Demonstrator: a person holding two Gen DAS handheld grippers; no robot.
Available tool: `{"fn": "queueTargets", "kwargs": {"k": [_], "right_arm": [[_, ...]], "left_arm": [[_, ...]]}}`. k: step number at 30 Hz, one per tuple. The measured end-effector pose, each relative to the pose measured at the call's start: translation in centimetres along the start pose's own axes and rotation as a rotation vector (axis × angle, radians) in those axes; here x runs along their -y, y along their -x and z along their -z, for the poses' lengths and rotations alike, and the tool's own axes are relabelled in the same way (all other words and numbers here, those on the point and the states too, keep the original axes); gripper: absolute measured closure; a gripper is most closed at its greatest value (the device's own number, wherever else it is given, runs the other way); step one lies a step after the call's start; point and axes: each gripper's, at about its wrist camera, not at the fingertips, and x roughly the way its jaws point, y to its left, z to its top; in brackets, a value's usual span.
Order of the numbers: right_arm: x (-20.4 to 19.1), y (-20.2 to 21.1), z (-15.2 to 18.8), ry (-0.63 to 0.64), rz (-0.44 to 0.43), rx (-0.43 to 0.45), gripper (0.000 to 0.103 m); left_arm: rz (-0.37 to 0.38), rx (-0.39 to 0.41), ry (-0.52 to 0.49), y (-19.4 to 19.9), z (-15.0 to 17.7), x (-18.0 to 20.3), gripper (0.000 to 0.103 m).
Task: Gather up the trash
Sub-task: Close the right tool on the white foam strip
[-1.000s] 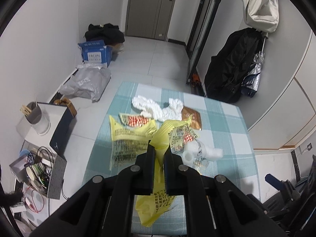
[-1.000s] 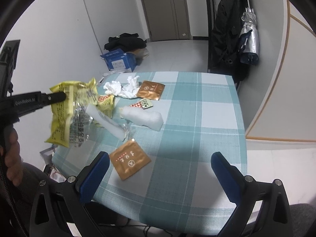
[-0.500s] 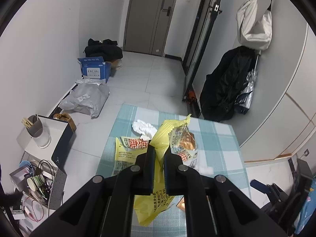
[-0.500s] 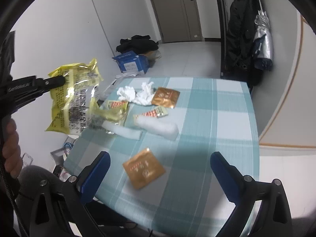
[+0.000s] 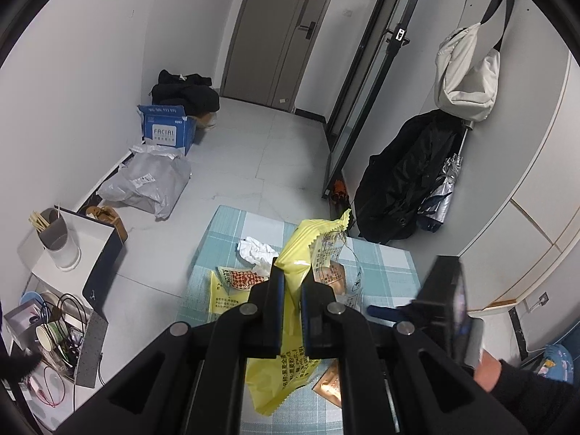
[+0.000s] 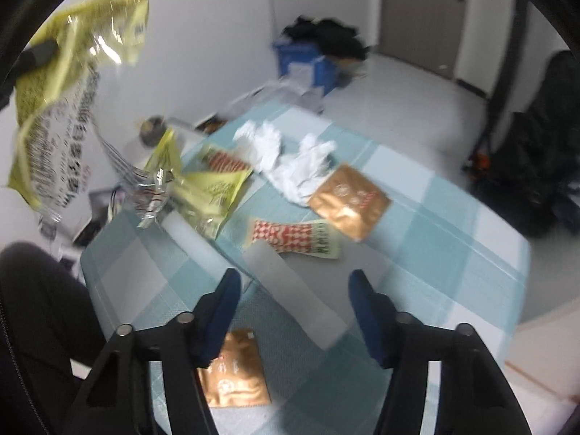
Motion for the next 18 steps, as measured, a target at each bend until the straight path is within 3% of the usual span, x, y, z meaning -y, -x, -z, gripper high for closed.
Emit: {"fn": "queueTargets", "kwargs": {"k": [5, 10, 18], "right_arm": [[-0.8, -2.7, -0.3, 0.119, 0.004, -0.088, 0.071], [-0.3, -2.1, -0.1, 0.104, -0.017, -0.065, 0.077], [1.9, 2.2, -0.2, -0.003, -0.003, 0.025, 0.078]], "left_arm": [[0.001, -0.016, -0.002, -0.5, 0.1, -0.1, 0.099], [0.004, -0.027, -0.009, -0.9, -0.1, 0.4, 0.099], [0.019, -0.027, -0.045, -0.1, -0.3, 2.2, 0.099]]}}
